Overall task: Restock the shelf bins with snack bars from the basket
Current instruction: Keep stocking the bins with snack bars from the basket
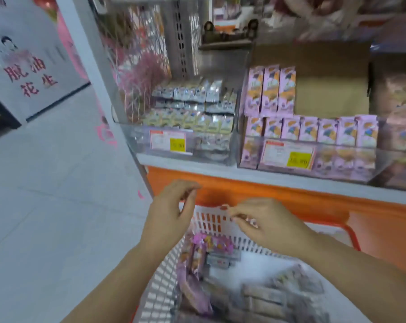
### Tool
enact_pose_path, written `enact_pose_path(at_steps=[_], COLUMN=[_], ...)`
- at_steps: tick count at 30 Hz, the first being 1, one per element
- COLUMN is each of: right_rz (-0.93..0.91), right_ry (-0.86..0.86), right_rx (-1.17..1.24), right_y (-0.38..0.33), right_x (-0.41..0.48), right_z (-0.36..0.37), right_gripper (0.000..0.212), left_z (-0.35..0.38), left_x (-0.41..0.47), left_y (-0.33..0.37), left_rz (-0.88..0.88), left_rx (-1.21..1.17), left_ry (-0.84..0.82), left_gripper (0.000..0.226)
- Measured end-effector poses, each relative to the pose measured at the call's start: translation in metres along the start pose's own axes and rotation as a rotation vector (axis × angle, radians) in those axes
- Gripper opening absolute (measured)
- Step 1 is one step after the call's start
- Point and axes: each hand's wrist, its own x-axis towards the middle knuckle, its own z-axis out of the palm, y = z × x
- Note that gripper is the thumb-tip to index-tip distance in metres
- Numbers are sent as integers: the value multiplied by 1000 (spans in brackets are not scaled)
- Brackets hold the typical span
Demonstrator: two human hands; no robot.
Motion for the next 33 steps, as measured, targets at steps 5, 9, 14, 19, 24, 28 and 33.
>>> enact_pose_path(at_steps=[5, 9, 14, 19, 24, 28, 33], right_rz=[384, 541, 518, 631, 683, 631, 470], right_ry=[-485, -779, -974, -923, -756, -684, -523], right_rx=[-49, -86, -155, -100, -90, -84, -99], right_y=[55, 71, 84, 90, 101, 95, 79], right_x=[-58, -100, -131, -137, -133, -126, -106], right_z=[61, 104, 135, 146, 155, 145, 107], right_gripper=[27, 29, 53, 57, 37, 39, 39], left_z=[47, 92, 119, 127, 129, 127, 109], left_x=[-62, -102, -137, -152, -151, -146, -119], left_y=[-42, -63, -81, -91, -93, -88, -70], left_rz=[-140, -135, -49, -36, -72, -102, -182], left_rx=[54, 227, 581, 667, 636, 611, 279], left_ry=[-254, -721, -1181, -1332, -1365, -1369, -1077], left_gripper=[35, 34, 42, 49, 49, 47, 44])
